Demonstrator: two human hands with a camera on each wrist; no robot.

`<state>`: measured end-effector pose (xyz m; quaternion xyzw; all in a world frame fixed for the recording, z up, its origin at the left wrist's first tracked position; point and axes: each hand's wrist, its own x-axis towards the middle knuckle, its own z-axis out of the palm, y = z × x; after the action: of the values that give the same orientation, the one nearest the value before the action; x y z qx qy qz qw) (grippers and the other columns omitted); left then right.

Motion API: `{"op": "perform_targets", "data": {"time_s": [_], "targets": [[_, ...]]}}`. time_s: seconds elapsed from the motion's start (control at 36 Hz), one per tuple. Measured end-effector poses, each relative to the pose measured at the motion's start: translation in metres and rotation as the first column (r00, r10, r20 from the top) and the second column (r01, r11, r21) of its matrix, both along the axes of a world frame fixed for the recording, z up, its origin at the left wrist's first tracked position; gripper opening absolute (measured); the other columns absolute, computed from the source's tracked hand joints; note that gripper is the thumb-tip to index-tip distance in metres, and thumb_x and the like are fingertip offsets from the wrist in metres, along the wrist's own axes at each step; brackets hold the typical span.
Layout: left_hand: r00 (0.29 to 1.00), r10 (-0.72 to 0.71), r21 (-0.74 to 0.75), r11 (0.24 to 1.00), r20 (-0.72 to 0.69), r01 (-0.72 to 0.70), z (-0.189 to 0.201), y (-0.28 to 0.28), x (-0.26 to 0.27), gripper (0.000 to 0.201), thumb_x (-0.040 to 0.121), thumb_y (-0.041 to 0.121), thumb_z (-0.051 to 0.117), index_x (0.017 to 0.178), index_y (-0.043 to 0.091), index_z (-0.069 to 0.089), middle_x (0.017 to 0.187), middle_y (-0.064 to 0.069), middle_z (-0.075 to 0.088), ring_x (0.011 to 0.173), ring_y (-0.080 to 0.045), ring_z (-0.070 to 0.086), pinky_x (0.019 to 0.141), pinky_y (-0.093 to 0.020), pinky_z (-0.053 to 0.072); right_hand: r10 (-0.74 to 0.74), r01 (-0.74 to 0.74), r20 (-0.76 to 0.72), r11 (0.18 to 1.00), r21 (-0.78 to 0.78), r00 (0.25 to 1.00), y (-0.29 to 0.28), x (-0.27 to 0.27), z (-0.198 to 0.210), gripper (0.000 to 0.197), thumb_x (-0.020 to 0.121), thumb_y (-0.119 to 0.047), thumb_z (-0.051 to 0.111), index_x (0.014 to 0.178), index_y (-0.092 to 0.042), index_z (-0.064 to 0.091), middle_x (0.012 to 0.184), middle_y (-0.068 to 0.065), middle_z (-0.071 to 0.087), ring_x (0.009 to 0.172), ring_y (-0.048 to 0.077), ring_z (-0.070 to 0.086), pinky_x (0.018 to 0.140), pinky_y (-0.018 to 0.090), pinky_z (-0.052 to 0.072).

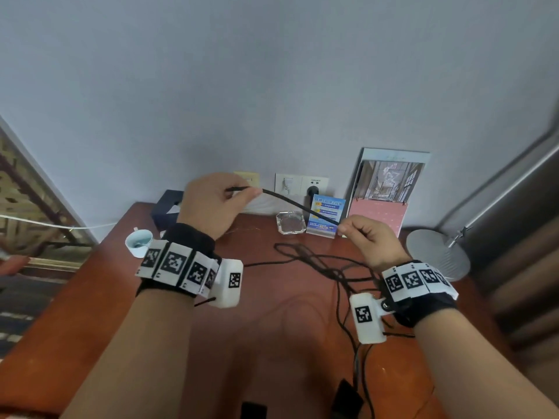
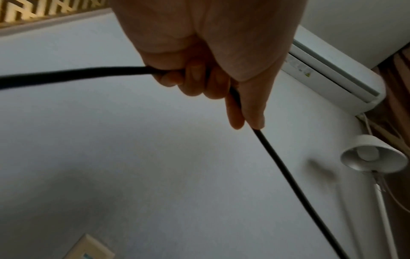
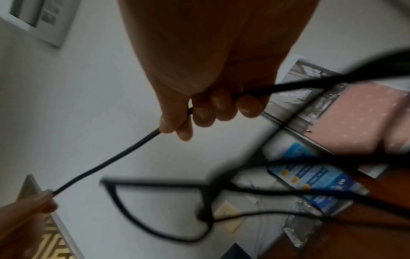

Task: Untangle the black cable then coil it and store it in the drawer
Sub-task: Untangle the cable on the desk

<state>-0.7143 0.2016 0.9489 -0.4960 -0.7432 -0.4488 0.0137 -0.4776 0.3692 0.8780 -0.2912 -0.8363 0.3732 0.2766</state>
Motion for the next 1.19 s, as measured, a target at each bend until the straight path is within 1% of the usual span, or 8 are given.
{"op": "perform_targets", "data": {"time_s": [0.14,0.33,0.5,0.67,0.78,0.92,1.03,1.19], "targets": [[0.989,0.111,0.061,0.991,0.094,-0.117,-0.003,-0.008,-0.018,0.020,0.085,0.038,0.069,0.077,0.020,0.072,0.073,0.005,0.066,0.075,-0.016,0.060,0.079,-0.039,0.052,-0.051,0.054,0.110,0.998,-0.028,0.993,0.014,0.010,-0.021,0.015,0.096,-0.023,0.052,0.093,-0.016,0.065,0.089,0.010,0.069,0.087,0.029,0.061,0.085,0.036,0.046],[0.984,0.143,-0.020,0.990,0.103,-0.142,-0.009,-0.005,-0.017,0.026,0.095,0.036,0.055,0.080,0.018,0.066,0.067,0.008,0.056,0.071,-0.014,0.052,0.068,-0.028,0.036,-0.084,0.083,0.049,0.996,0.022,0.995,0.007,-0.003,-0.010,0.017,0.097,-0.018,0.050,0.094,-0.009,0.063,0.087,0.014,0.067,0.083,0.028,0.060,0.079,0.033,0.046],[0.990,0.085,-0.080,0.994,0.111,-0.076,-0.015,0.001,-0.006,0.024,0.098,0.013,0.042,0.108,0.017,0.063,0.096,-0.002,0.065,0.096,-0.024,0.057,0.086,-0.036,0.045,-0.079,0.080,-0.015,0.995,0.052,0.997,-0.004,-0.015,0.004,0.015,0.096,-0.011,0.050,0.092,-0.017,0.063,0.076,-0.008,0.060,0.074,0.005,0.054,0.068,0.009,0.037],[1.000,-0.015,-0.280,0.960,0.023,0.021,-0.015,0.012,0.017,0.034,0.092,0.003,0.047,0.119,0.020,0.059,0.109,0.001,0.056,0.100,-0.015,0.051,0.086,-0.021,0.033,-0.027,0.028,-0.007,0.989,0.147,1.000,-0.018,-0.027,0.014,0.016,0.096,-0.020,0.053,0.093,-0.017,0.068,0.071,-0.021,0.061,0.070,-0.002,0.055,0.067,0.011,0.039],[0.989,-0.148,-0.356,0.925,-0.011,0.135,-0.019,0.020,0.044,0.031,0.090,0.006,0.047,0.114,0.017,0.064,0.113,-0.004,0.063,0.105,-0.021,0.057,0.092,-0.030,0.041,0.069,-0.078,0.044,0.957,0.281,0.997,-0.031,-0.038,0.025,0.021,0.094,-0.024,0.051,0.096,-0.015,0.071,0.084,-0.003,0.070,0.080,0.014,0.060,0.075,0.031,0.048],[0.976,-0.217,-0.386,0.899,0.014,0.205,-0.018,0.029,0.077,0.007,0.088,0.021,0.044,0.087,0.016,0.047,0.082,-0.003,0.056,0.084,-0.030,0.056,0.072,-0.039,0.043,0.140,-0.158,0.073,0.906,0.394,0.987,-0.045,-0.050,0.036,0.022,0.091,-0.026,0.048,0.091,-0.011,0.064,0.081,0.005,0.066,0.076,0.022,0.059,0.069,0.035,0.046],[0.981,-0.157,-0.318,0.930,0.117,0.187,-0.012,0.025,0.078,0.031,0.080,0.038,0.040,0.102,0.022,0.057,0.098,0.001,0.066,0.093,-0.023,0.059,0.084,-0.036,0.045,0.138,-0.149,0.056,0.946,0.289,0.989,-0.041,-0.044,0.038,0.008,0.092,-0.020,0.055,0.096,-0.014,0.052,0.071,-0.011,0.056,0.065,0.006,0.052,0.063,0.023,0.040],[0.994,-0.085,-0.167,0.981,0.072,0.096,-0.005,0.017,0.054,0.018,0.089,0.037,0.062,0.077,0.025,0.067,0.078,0.015,0.065,0.077,-0.001,0.057,0.070,-0.020,0.039,0.124,-0.138,0.071,0.957,0.256,0.990,-0.029,-0.027,0.028,0.032,0.094,-0.024,0.056,0.068,-0.040,0.049,0.058,-0.015,0.052,0.061,-0.001,0.049,0.058,0.010,0.032]]}}
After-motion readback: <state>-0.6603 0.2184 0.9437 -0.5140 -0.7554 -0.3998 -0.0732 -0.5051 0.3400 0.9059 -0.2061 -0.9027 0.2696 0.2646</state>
